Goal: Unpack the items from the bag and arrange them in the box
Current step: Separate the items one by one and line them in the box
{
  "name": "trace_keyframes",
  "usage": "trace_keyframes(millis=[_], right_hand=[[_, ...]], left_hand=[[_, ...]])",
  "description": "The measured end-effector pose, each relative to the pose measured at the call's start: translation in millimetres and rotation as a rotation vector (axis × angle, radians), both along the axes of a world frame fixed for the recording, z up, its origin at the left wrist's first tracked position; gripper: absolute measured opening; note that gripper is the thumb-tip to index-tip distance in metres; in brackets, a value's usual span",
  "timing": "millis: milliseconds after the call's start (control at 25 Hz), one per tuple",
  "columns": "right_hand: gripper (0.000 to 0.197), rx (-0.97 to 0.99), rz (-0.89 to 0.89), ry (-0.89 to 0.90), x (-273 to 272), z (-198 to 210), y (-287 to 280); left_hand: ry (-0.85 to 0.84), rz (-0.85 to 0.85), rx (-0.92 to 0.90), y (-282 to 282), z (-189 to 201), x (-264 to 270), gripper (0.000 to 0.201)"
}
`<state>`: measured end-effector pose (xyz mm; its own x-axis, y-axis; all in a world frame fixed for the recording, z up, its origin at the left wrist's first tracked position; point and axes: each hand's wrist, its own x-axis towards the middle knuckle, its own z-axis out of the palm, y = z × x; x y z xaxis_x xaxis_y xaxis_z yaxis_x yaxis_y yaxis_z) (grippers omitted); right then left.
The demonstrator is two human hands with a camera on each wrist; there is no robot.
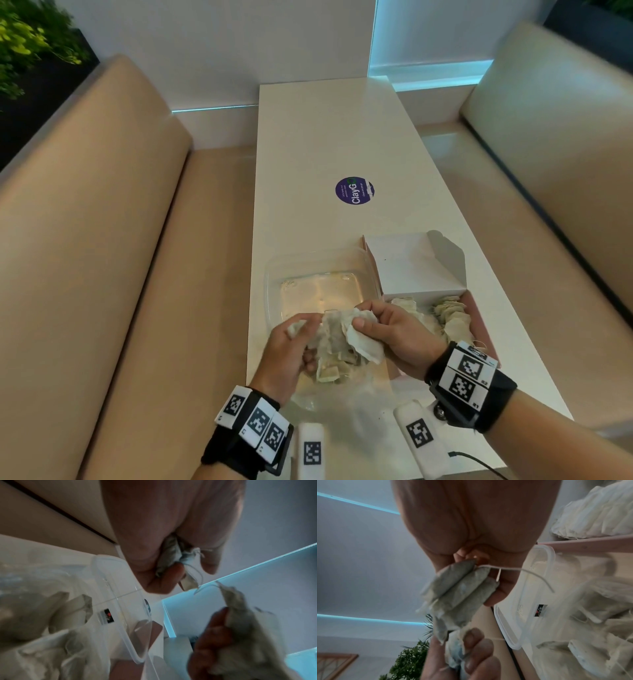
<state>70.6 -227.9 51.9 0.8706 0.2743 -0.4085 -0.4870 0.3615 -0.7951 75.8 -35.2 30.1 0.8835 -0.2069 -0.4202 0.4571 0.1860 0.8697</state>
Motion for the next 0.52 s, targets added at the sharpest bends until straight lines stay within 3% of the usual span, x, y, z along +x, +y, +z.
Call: trace_keyframes(millis=[120, 280, 360, 440, 520], right_hand=[[0.015, -0.177, -0.042, -0.013, -2, -7, 3], [0.005, -0.409, -0.145, -0.098, -2, -9, -7], [0.007, -0.303, -0.106, -0.091, -3, -2, -8], [0.023, -0.119, -0.072, -0.058, -4, 2, -2], [0.042, -0.092, -0.088, -0.023, -2, -4, 7]], left_hand=[[-0.061, -0.068, 0.043, -13, 5, -6, 0.019], [-0.045, 0.125, 0.052, -10, 2, -3, 0.022], [-0.075, 0.143, 0.113, -6, 0, -3, 0.020], [-0.112, 0.084, 0.167, -9, 0, -5, 0.019], [-0.122, 0.016, 0.144, -16, 2, -9, 0.020]])
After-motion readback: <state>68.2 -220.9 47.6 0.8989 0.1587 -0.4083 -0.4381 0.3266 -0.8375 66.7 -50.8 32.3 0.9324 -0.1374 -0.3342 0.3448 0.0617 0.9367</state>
